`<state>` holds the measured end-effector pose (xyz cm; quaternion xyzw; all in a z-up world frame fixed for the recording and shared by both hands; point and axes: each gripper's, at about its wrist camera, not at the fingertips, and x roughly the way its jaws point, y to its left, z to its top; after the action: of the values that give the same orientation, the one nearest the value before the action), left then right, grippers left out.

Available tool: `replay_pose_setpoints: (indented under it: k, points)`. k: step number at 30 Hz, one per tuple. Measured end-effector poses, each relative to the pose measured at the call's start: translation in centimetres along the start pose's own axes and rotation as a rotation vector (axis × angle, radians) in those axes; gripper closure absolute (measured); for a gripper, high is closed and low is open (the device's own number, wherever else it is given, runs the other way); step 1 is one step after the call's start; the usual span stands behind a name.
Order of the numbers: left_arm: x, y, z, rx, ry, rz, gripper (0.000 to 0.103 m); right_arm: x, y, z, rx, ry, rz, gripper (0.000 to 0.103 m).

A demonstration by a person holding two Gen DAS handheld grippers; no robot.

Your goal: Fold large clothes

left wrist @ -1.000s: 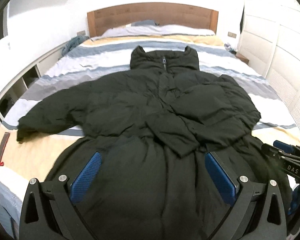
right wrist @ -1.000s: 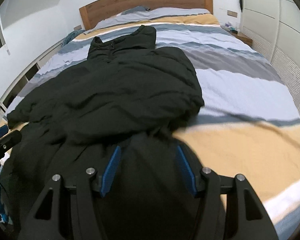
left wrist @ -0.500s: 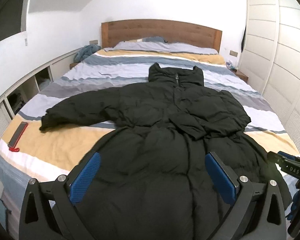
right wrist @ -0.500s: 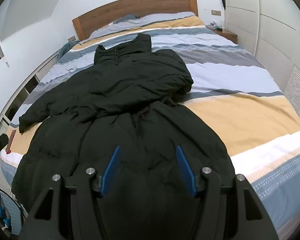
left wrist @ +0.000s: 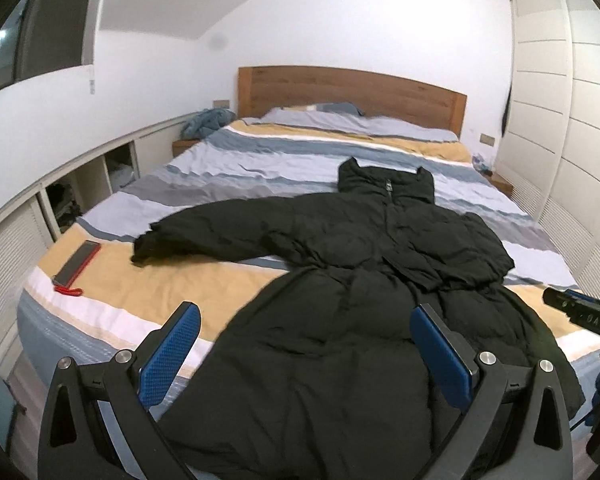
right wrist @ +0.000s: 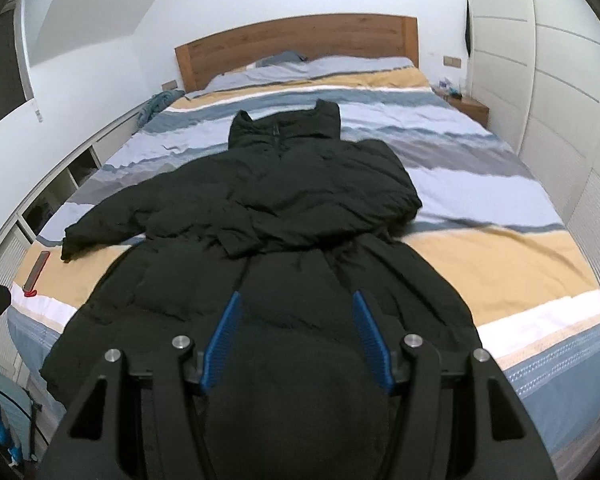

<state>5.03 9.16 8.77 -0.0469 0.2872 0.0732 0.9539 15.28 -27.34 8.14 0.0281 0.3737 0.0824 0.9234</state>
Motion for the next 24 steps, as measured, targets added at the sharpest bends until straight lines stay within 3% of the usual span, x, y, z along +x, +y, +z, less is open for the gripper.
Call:
replay_pose_setpoints:
  k: [5, 12, 15, 19, 24]
  points:
    - [-0.2, 2.2, -0.2, -0.025, -0.017, -0.013, 0.001, -0.8, 1.0, 0.5, 0.003, -0.025, -0.010, 0.046]
    - [2.9, 7.1, -0.5, -0.094, 0.087, -0.021, 0.001, -0.7, 1.0, 1.2, 0.010, -0.042, -0.036, 0.043]
    - [4.6, 10.1, -0.6, -0.149, 0.131, -0.020, 0.001, 0.0, 1.0, 1.8, 0.021, -0.052, -0.033, 0.036]
    - [7.2, 14.5, -0.3, -0.230, 0.187, -0.013, 0.001, 1.7, 1.7, 2.5, 0.017, -0.044, -0.025, 0.035]
    - [12.6, 21.1, 1.1, -0.393, 0.258, -0.057, 0.001, 4.5, 2.7, 2.7, -0.004, -0.008, -0.026, 0.035]
